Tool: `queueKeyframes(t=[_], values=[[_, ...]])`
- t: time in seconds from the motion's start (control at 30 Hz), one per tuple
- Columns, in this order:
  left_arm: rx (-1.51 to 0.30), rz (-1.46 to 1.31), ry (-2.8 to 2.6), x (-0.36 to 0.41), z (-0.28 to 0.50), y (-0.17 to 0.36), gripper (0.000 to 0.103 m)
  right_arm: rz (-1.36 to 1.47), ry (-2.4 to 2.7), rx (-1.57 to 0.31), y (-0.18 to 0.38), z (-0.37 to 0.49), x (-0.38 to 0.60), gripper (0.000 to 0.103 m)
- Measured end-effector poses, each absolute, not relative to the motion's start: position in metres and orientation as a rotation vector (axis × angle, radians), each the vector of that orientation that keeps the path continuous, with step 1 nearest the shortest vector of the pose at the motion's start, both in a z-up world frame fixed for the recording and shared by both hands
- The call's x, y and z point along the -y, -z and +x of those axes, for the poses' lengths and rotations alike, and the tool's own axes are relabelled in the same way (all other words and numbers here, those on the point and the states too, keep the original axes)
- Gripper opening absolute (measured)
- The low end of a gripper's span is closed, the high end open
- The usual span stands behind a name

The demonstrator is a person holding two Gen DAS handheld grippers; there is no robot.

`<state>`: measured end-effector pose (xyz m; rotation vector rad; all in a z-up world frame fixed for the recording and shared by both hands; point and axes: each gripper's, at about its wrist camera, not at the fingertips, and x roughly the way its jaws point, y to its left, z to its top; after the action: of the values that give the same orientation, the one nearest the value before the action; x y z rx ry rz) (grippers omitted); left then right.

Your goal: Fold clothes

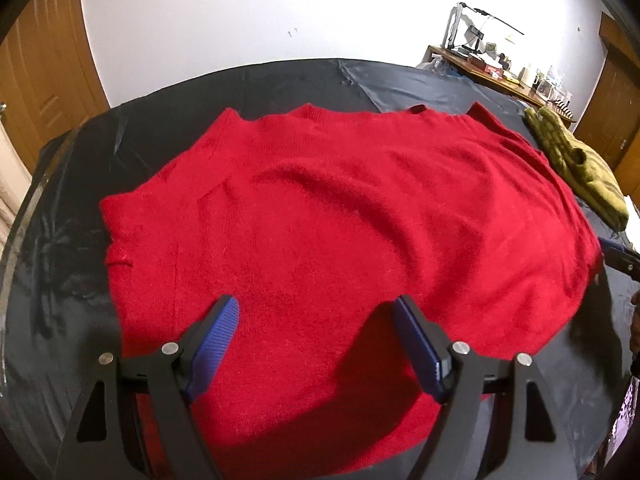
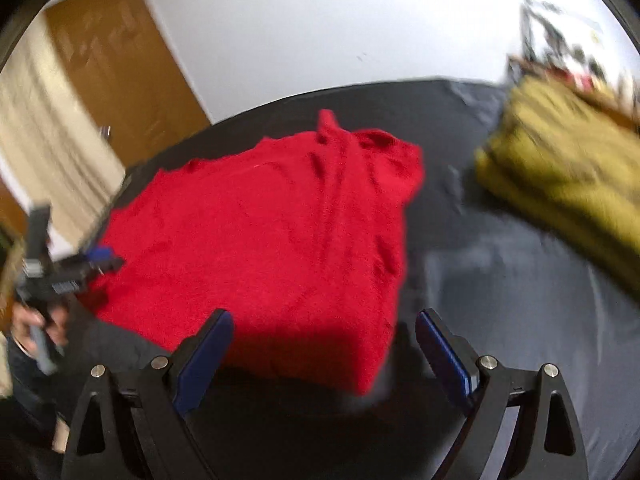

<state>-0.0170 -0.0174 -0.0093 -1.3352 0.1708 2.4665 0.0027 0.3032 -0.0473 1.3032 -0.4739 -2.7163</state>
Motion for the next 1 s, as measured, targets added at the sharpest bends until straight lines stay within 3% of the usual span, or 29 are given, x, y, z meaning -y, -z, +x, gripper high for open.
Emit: queueKeyframes(t=[0.17, 0.47, 0.67, 0.87, 1.0], values=[[-0.126, -1.328, -2.462, 0.021, -0.019, 0.013, 0.084, 1.314, 2.663, 0.613, 0.055, 0.007, -0.31, 0.094], [-0.117, -1.293, -2.465, 0.025, -0.018, 0.015, 0.087, 1.304, 2.624, 0.622, 0.059, -0.007, -0.295, 0.094], [-0.139, -1.261, -2.483, 0.021, -0.014, 0.018, 0.088, 1.247, 2.582, 0.796, 0.061, -0.024, -0.303, 0.094], [-0.157, -1.241, -2.486, 0.018, -0.013, 0.02, 0.092, 1.171, 2.444, 1.093, 0.069, -0.045, -0.316, 0.094], [-0.197, -1.222, -2.492, 0.015, -0.01, 0.023, 0.097, 1.177, 2.417, 1.114, 0.069, -0.057, -0.315, 0.094]])
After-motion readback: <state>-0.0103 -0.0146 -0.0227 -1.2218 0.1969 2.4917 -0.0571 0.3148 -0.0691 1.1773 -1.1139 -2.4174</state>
